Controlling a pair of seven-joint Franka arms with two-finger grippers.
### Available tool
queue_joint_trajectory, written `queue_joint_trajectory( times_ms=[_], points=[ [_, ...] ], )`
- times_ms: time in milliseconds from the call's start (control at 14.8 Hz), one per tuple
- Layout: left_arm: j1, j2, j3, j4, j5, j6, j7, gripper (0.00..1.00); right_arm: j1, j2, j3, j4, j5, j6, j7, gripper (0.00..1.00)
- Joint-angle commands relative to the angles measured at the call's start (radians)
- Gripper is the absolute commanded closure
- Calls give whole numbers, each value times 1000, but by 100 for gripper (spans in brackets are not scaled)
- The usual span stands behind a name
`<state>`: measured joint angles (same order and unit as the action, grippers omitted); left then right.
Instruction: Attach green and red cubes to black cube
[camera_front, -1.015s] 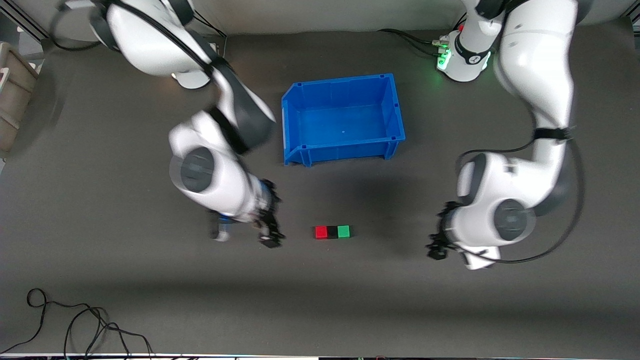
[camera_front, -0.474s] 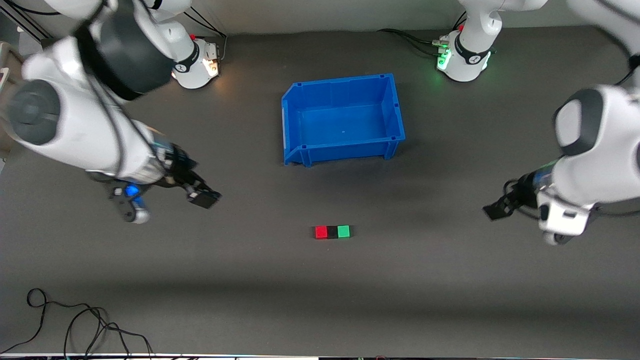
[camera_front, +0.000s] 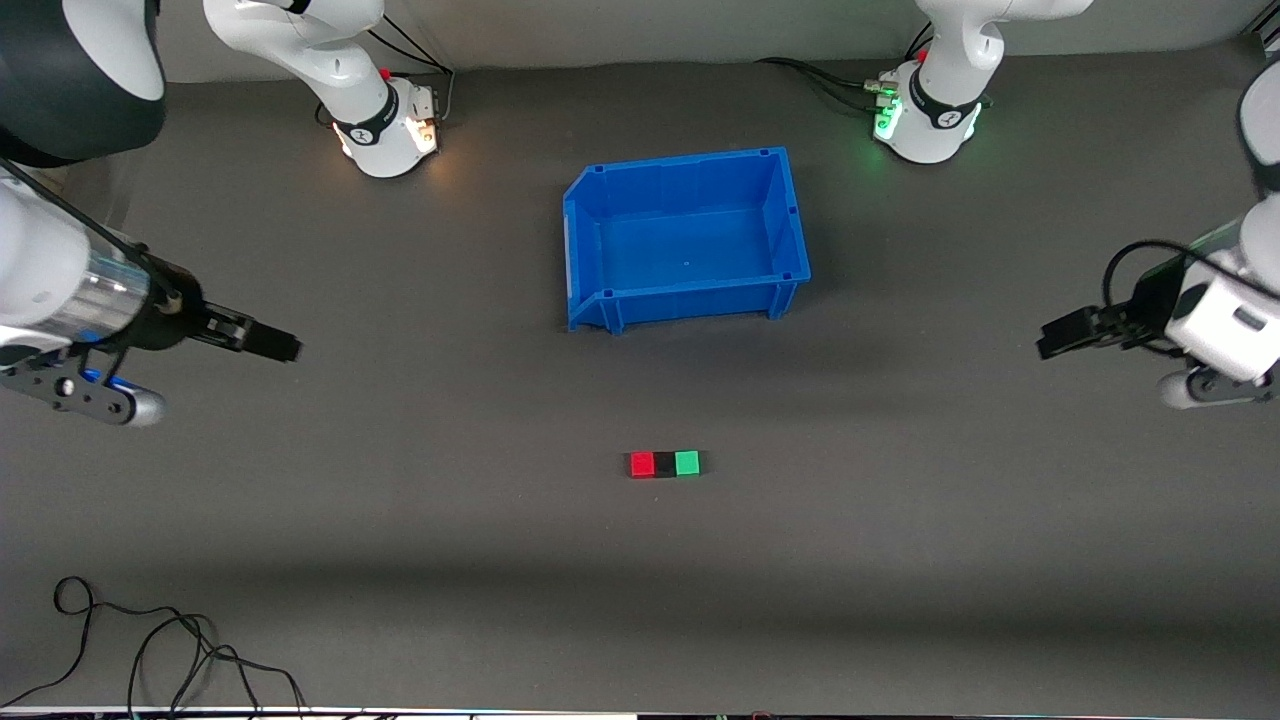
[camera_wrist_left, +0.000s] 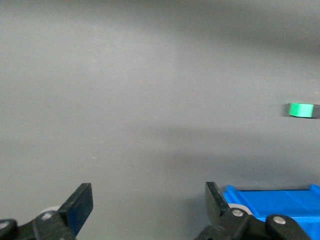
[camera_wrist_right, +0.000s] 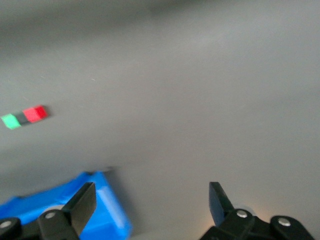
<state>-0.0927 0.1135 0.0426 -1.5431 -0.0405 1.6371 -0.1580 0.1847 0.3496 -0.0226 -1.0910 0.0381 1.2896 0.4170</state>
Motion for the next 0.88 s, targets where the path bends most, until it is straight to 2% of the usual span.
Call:
queue_joint_trajectory(
  times_ms=[0,135,203,406,609,812],
  points=[
    [2,-112,-7,-68,63,-9,26,0,15,-64,-31,-92,-33,25,-115,0],
    [4,-126,-7,-71,65,-46,35,0,16,-84,-42,-133,-35,59,-145,0],
    [4,-132,-7,-75,64,-51,51,0,16,-104,-43,-180,-35,101,-159,0],
    [7,-208,-6,-172,60,-23,75,0,19,-190,-62,-331,-35,224,-208,0],
    [45,-213,-6,-172,51,-29,130,0,-10,-303,-62,-508,-33,362,-234,0],
    [48,-180,-6,-138,44,-8,134,0,-65,-327,-54,-538,-26,376,-273,0]
  ],
)
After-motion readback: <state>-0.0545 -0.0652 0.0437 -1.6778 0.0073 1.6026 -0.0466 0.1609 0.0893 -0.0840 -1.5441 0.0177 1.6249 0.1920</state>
